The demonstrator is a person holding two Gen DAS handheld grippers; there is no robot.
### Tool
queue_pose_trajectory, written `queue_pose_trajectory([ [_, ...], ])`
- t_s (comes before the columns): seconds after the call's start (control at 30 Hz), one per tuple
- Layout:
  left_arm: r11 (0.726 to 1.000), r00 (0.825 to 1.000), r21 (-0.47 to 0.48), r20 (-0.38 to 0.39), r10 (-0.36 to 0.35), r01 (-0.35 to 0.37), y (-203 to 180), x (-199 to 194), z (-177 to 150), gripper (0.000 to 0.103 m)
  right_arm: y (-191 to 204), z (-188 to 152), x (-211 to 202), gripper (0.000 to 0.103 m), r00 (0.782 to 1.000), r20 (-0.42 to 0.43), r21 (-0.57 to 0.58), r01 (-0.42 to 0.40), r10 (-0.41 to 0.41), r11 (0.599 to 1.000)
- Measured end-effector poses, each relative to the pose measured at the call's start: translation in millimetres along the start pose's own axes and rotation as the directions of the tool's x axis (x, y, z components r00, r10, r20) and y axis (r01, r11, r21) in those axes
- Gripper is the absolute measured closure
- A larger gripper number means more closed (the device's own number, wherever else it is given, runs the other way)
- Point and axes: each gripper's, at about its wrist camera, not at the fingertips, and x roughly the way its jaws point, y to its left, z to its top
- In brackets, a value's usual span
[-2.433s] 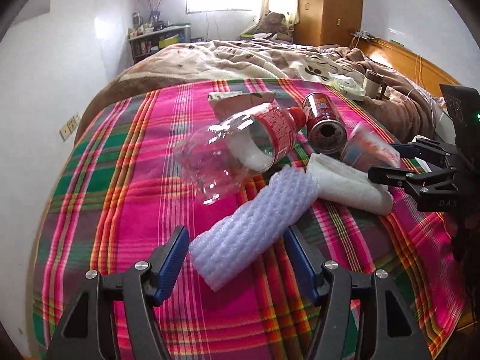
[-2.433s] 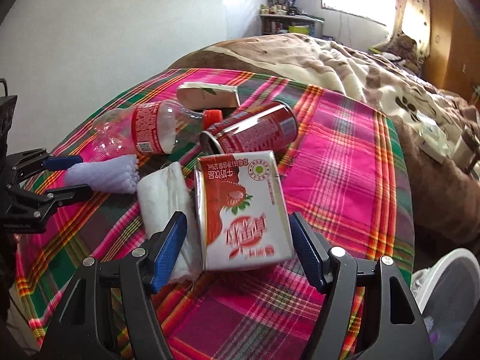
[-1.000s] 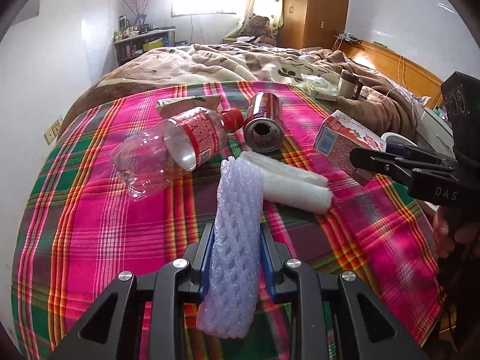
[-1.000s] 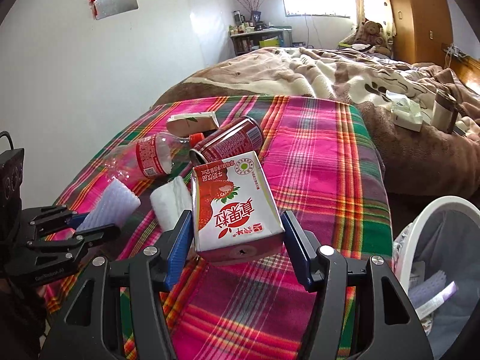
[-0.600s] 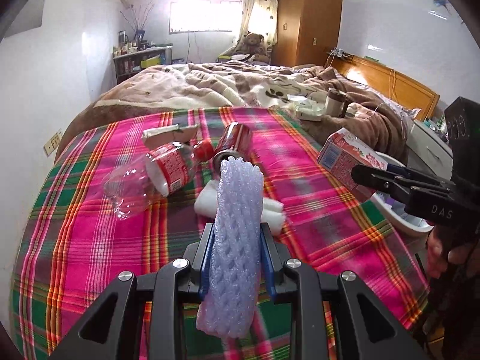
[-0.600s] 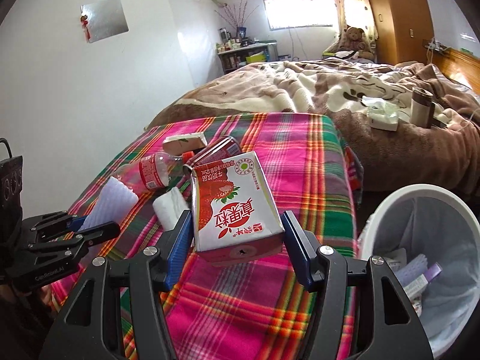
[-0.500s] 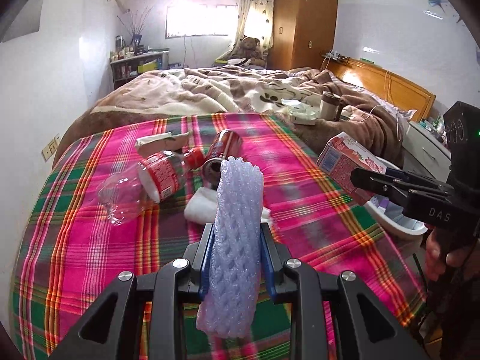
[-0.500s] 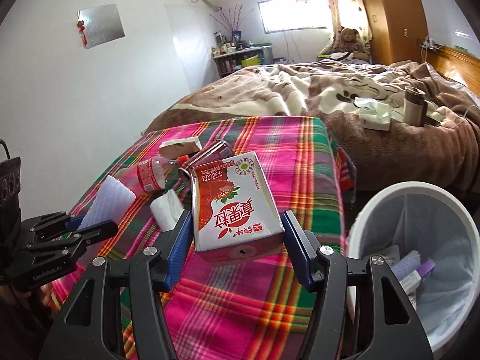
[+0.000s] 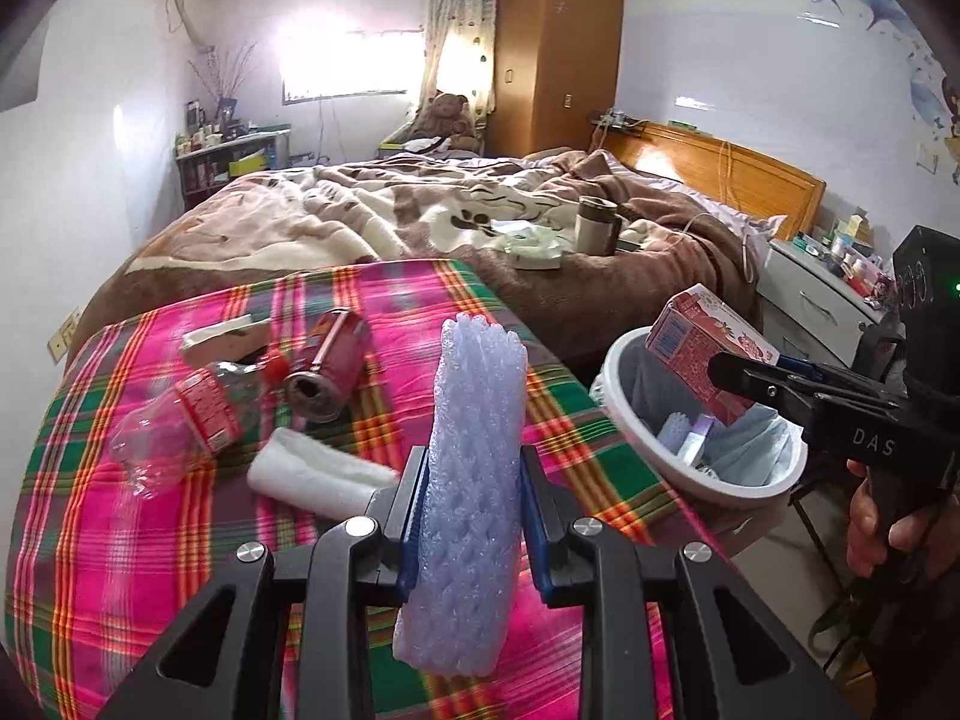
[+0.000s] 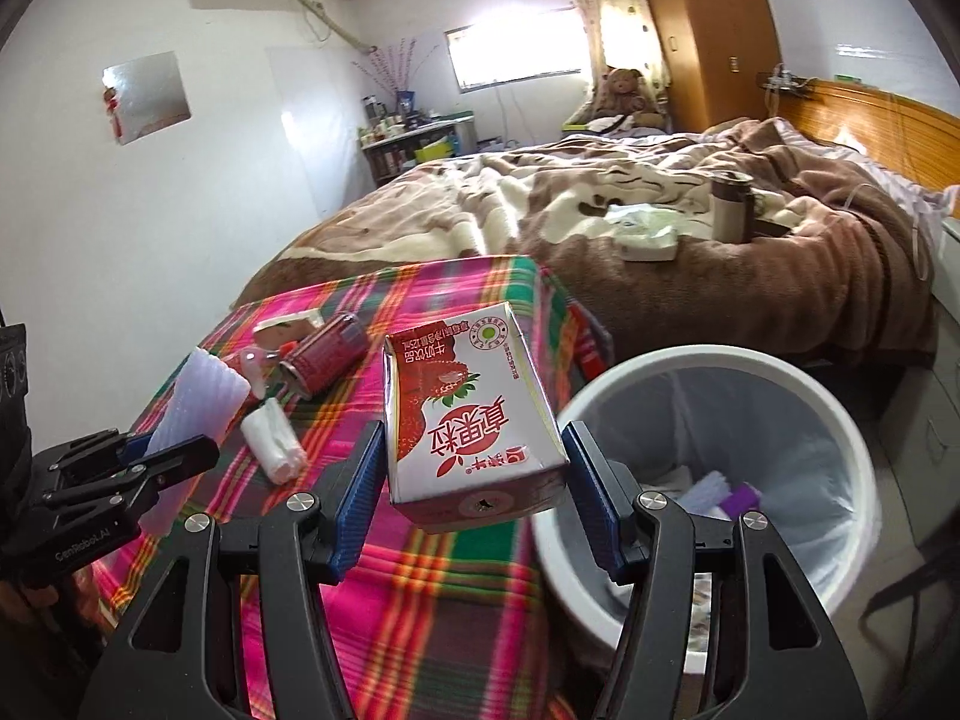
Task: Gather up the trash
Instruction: 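Carry the carton and foam net over the wastebasket and open both grippers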
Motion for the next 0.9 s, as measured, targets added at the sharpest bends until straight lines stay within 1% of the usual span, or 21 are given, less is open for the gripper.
queue_pose_trajectory([
  [0.07, 1.000, 1.000, 0.008, -0.001, -0.023, 0.023, -11.4, 4.7, 2.8, 0.074, -8.9, 0.0, -4.2, 0.043, 1.000, 0.006, 0.020, 0.011, -0.011, 1.000],
  [0.17, 0.998, 0.998, 0.023, 0.004, -0.059, 0.059, -31.8, 12.0, 10.6, 0.074, -23.2, 0.0, -7.0, 0.043, 0.997, 0.010, 0.047, 0.071, -0.071, 0.996],
  [0.3, 0.993, 0.993, 0.039, -0.002, -0.114, 0.114, -56.0, 22.9, 20.1, 0.074, -42.5, -3.6, -10.2, 0.043, 0.994, 0.003, 0.090, 0.108, -0.109, 0.990],
  [0.63, 0.980, 0.984, 0.082, -0.022, -0.179, 0.180, -108.7, 50.0, 35.1, 0.074, -75.5, -8.8, -15.2, 0.043, 0.981, -0.014, 0.138, 0.196, -0.195, 0.971],
  [0.83, 0.974, 0.979, 0.103, -0.049, -0.196, 0.201, -131.5, 66.6, 38.1, 0.074, -92.0, -14.5, -17.4, 0.042, 0.976, -0.032, 0.161, 0.218, -0.215, 0.963],
  [0.9, 0.971, 0.974, 0.096, -0.064, -0.215, 0.221, -136.1, 72.8, 39.6, 0.074, -96.3, -16.0, -15.7, 0.042, 0.974, -0.039, 0.165, 0.227, -0.224, 0.960],
])
